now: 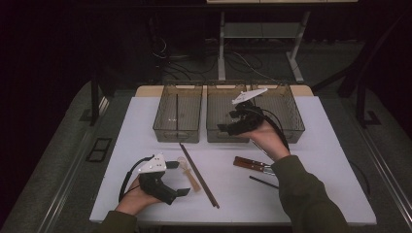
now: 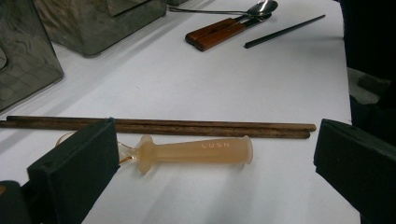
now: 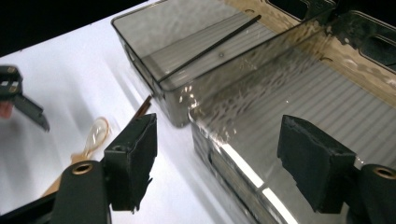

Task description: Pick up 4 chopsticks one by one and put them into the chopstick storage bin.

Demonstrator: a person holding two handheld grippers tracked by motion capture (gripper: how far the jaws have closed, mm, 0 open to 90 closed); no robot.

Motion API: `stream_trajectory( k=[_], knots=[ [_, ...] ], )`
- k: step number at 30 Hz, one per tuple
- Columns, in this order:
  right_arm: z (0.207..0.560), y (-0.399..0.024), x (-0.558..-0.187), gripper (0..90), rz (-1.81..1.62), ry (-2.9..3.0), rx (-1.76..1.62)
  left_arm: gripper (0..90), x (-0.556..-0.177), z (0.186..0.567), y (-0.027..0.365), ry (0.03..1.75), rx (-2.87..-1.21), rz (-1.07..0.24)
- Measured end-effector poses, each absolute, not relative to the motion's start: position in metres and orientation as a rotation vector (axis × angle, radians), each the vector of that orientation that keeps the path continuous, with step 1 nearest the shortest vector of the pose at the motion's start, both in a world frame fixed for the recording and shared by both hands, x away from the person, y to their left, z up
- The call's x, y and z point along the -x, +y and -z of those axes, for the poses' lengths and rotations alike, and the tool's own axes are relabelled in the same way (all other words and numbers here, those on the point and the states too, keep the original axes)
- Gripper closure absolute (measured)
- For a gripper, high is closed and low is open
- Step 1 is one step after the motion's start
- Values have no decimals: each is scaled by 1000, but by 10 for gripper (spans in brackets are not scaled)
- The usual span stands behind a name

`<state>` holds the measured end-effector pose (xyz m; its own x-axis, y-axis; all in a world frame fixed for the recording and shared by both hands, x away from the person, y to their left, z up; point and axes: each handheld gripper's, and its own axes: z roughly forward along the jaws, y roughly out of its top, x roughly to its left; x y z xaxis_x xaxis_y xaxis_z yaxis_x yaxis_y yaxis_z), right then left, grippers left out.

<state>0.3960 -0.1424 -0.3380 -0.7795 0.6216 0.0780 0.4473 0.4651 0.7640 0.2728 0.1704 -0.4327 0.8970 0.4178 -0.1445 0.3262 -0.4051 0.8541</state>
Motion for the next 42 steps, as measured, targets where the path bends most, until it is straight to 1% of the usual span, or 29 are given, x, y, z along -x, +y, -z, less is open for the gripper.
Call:
stream_trajectory(
  k=[4,10,15,19,20,25,30,32,38,42],
  knots=[
    [342,-158,-385,278,-1216,2507,-905,0,-273,433,171,544,-2025,-112],
    [349,-179,-371,210,-1235,2515,-879,0,-273,433,170,547,-2029,-113],
    [354,-195,-358,227,-1237,2503,-883,0,-273,433,170,540,-2037,-116],
    [359,-209,-347,263,-1261,2497,-872,0,-273,433,170,544,-2038,-114],
    [360,-213,-344,295,-1264,2499,-869,0,-272,434,169,547,-2038,-112],
    [369,-231,-329,394,-1295,2504,-875,0,-272,433,169,540,-2048,-117],
    [379,-247,-315,452,-1282,2525,-876,0,-271,433,168,540,-2047,-110],
    [380,-253,-310,490,-1285,2533,-876,0,-271,433,168,538,-2050,-111],
    [385,-264,-295,562,-1270,2579,-848,0,-271,433,168,540,-2051,-111],
    [387,-271,-287,594,-1260,2597,-841,0,-270,433,167,536,-2059,-109]
  ],
)
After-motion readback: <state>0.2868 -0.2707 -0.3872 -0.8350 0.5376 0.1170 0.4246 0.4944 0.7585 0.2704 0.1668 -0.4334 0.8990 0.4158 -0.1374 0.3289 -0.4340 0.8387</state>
